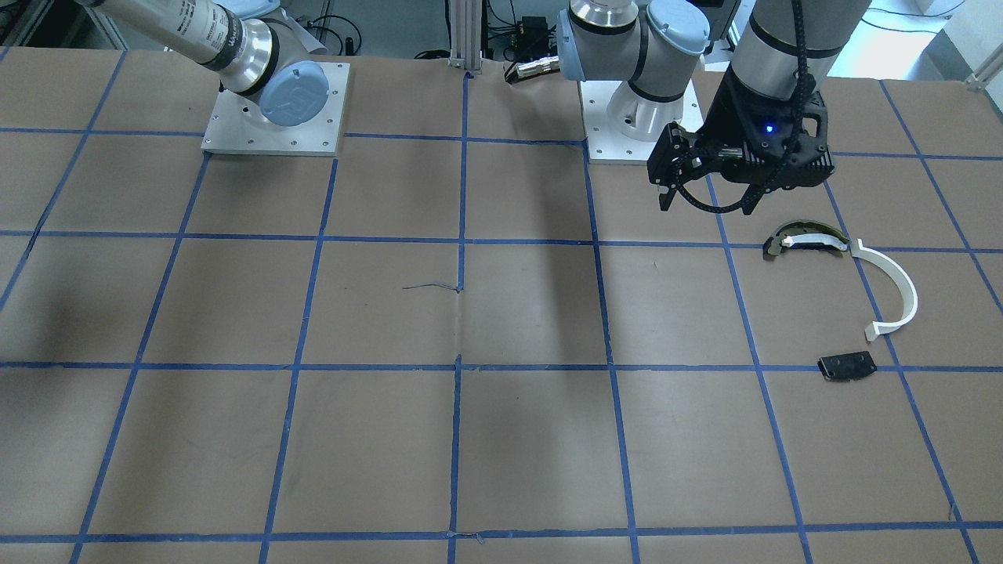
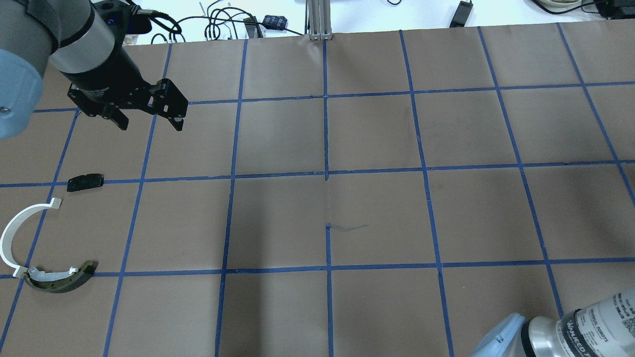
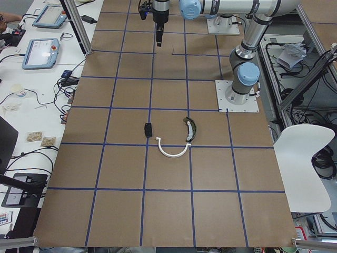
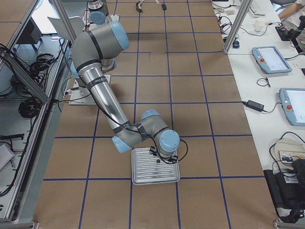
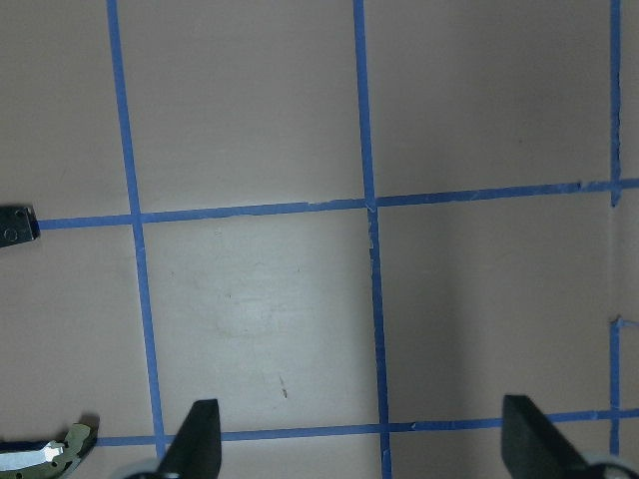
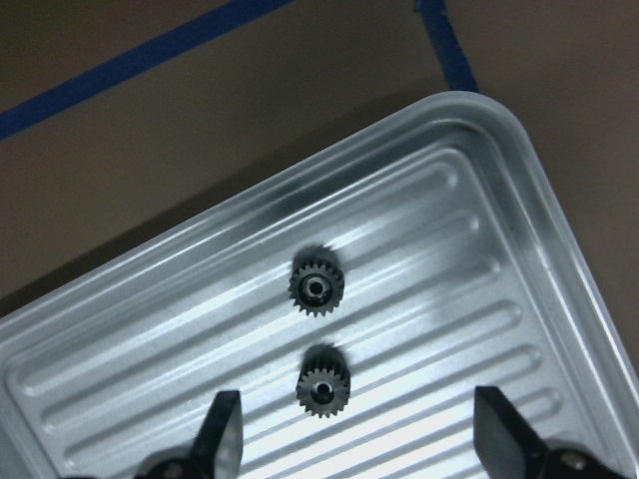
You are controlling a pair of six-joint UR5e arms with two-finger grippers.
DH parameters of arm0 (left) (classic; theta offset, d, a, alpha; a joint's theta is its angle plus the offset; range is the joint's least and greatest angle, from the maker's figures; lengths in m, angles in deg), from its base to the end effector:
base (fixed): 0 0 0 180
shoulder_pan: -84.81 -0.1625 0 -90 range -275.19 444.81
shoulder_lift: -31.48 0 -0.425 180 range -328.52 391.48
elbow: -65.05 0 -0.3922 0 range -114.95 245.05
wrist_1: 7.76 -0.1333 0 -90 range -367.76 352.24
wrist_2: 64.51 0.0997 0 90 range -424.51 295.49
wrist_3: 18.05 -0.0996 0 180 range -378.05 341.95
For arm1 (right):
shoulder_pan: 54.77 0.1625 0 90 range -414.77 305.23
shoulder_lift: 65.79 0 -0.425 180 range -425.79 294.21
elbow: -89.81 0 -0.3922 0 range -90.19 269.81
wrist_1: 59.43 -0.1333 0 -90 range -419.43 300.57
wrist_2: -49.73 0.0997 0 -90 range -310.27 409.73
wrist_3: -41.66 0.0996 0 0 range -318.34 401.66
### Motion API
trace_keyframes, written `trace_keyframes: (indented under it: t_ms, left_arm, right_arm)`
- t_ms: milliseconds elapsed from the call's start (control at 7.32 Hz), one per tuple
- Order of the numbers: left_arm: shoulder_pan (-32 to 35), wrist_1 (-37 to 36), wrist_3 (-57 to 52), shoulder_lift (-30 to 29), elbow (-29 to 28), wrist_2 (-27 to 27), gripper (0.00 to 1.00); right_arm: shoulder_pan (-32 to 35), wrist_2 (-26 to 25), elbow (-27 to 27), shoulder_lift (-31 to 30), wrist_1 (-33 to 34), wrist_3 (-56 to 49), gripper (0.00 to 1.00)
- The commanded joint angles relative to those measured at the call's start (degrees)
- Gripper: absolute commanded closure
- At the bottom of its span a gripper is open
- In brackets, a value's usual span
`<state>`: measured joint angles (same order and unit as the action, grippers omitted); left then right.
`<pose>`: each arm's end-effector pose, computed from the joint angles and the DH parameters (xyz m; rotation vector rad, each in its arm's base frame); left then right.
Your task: Place bearing gear from tray to pile
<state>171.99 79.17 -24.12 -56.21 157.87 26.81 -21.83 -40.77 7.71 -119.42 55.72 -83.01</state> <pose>-0.1073 -0.4850 0.4886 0.0875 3.1132 -0.0666 -0.5075 -0.4866 0.2125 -1.7159 2.5620 0.0121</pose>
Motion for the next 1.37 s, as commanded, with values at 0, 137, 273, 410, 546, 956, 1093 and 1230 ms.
trace_keyframes:
  t_ms: [0, 137, 273, 410, 546, 956, 1093, 1230]
  left_arm:
    - [0.0, -0.1, 0.1, -0.2, 0.0, -0.1, 0.0]
    - [0.0, 0.0, 0.5, 0.1, 0.0, 0.1, 0.0]
    - [0.0, 0.0, 0.4, -0.1, 0.0, -0.1, 0.0]
    - [0.0, 0.0, 0.2, 0.2, 0.0, 0.1, 0.0]
    - [0.0, 0.0, 0.2, 0.0, 0.0, 0.0, 0.0]
    - [0.0, 0.0, 0.2, -0.1, 0.0, -0.1, 0.0]
    - [0.0, -0.1, 0.3, -0.2, 0.0, -0.2, 0.0]
    - [0.0, 0.0, 0.2, 0.1, 0.0, 0.1, 0.0]
  right_arm:
    - [-0.1, 0.1, -0.1, 1.2, 0.2, 0.1, 0.2]
    - [-0.1, 0.0, -0.8, 1.4, 0.2, -0.1, 0.22]
    - [-0.2, -0.4, -1.4, 1.3, 0.8, -0.1, 0.23]
    - [-0.6, -0.3, -1.5, 1.5, 1.1, -0.1, 0.28]
    - [-0.6, -0.4, -1.5, 1.6, 1.2, -0.3, 0.37]
    - [-0.6, -0.3, -1.5, 1.8, 2.4, -0.7, 0.59]
    - [-0.6, -0.3, -1.5, 1.9, 2.3, -0.7, 0.6]
    - [-0.6, -0.4, -1.5, 1.8, 2.3, -0.7, 0.63]
